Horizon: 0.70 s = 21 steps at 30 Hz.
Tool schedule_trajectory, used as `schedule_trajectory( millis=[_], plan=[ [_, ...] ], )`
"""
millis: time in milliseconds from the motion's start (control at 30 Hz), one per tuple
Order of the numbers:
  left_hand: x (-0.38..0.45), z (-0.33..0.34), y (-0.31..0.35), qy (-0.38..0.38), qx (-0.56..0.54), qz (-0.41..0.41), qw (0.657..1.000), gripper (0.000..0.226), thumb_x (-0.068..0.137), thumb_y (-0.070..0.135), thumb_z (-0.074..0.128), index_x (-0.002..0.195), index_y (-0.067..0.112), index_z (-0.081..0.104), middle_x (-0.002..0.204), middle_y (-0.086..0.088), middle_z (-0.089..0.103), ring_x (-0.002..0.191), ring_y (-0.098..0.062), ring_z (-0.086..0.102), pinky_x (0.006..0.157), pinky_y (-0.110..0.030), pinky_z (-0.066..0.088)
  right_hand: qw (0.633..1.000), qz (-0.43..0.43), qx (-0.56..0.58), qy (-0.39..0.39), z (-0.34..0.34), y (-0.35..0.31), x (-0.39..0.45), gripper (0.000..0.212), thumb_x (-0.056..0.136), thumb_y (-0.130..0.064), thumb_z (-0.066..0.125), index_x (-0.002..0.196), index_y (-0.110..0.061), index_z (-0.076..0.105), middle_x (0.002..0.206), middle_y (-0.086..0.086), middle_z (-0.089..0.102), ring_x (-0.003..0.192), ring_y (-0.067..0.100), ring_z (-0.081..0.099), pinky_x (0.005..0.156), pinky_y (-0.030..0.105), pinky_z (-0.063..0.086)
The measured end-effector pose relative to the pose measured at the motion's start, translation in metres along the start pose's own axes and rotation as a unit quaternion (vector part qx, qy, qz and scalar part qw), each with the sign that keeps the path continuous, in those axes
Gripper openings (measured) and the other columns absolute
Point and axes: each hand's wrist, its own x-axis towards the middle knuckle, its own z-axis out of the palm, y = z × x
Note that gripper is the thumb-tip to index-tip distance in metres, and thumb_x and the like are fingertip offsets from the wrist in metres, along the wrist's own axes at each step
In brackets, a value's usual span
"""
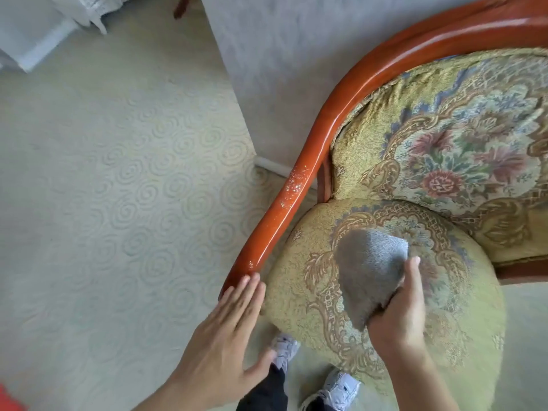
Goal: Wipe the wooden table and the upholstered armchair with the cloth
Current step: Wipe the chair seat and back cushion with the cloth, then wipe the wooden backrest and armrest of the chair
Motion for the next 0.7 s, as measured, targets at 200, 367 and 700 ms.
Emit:
schedule_trajectory(
  millis=[200, 367, 700],
  plan=[
    [0.006, 0.011, -0.038, 0.015, -0.023, -0.123, 0.992, 0.117, 0.085, 0.086, 0.036, 0.16, 0.009, -0.01, 0.17, -0.005, -0.01, 0.156, -0.017, -0.006, 0.124, -0.027, -0.001, 0.99, -0.071, -0.104, -0.07, 0.028, 0.039, -0.028, 0.043, 0.086, -0.071, 0.051, 0.078, -0.039, 0.078, 0.074, -0.011, 0.073, 0.066, 0.01, 0.067, 0.067, 0.029, 0.049],
    [0.031, 0.035, -0.064, 0.074, -0.09, -0.116, 0.986, 0.122, 0.08, 0.086, 0.047, 0.161, 0.013, -0.007, 0.167, 0.0, -0.008, 0.156, -0.012, -0.006, 0.122, -0.017, -0.005, 0.956, -0.185, -0.223, -0.047, 0.037, 0.08, -0.044, 0.07, 0.087, -0.074, 0.041, 0.053, -0.014, 0.049, 0.041, 0.002, 0.039, 0.039, 0.014, 0.036, 0.046, 0.025, 0.03],
    [0.041, 0.042, -0.075, 0.101, -0.171, -0.13, 0.971, 0.082, 0.077, 0.063, 0.063, 0.149, 0.032, 0.039, 0.151, 0.011, 0.046, 0.142, -0.009, 0.039, 0.101, -0.031, 0.047, 0.741, -0.42, -0.473, -0.227, 0.067, 0.146, -0.048, 0.062, 0.107, -0.04, 0.027, 0.094, 0.002, 0.07, 0.109, 0.02, 0.071, 0.129, 0.031, 0.055, 0.112, 0.05, 0.038]
  ],
)
